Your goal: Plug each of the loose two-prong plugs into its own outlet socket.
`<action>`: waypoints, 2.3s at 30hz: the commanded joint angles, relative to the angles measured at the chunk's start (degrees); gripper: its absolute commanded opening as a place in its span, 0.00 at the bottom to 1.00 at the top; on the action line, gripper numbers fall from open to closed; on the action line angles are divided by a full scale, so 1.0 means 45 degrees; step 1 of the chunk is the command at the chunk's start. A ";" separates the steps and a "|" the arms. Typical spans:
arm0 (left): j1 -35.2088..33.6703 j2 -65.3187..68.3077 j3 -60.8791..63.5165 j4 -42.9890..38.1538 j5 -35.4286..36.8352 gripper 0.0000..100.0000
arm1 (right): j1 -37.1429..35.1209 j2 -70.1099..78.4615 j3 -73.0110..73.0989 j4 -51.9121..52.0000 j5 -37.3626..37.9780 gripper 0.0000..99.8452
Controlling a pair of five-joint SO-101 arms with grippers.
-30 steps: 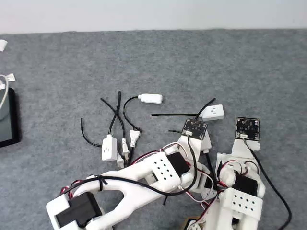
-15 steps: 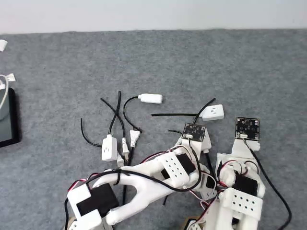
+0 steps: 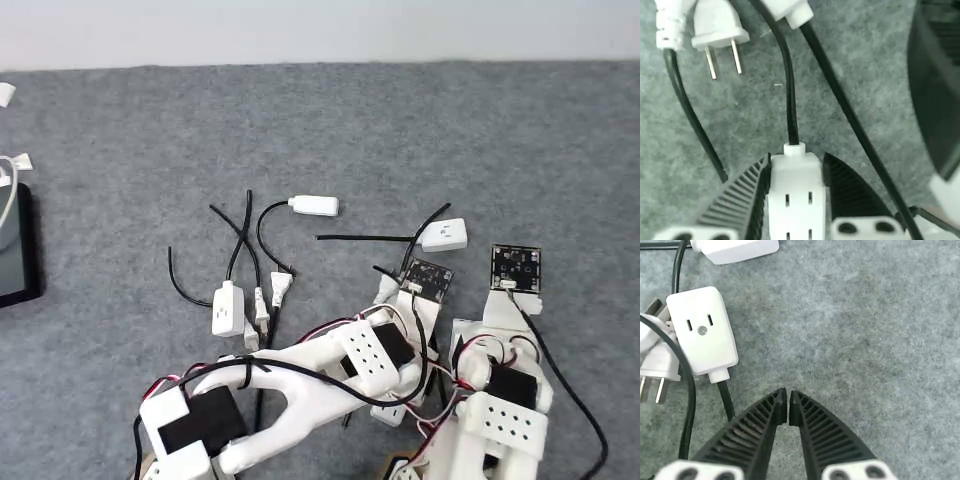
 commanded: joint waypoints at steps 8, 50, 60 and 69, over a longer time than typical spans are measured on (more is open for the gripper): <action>0.0059 -0.0156 -0.0381 0.0215 -0.3165 0.04 | 0.0186 0.0068 -0.0469 -0.0225 0.0137 0.03; 0.0488 -0.5587 0.2120 0.1758 -0.4337 0.01 | 0.0205 0.0068 -0.0469 -0.0244 0.0156 0.03; -0.5275 -0.9455 0.3507 0.1875 -0.5060 0.01 | 0.0205 -0.0029 -0.0332 -0.0400 0.0156 0.03; -0.5900 -0.9436 0.6574 -0.0938 -0.3243 0.01 | 0.0205 -0.0029 -0.0332 -0.0400 0.0156 0.03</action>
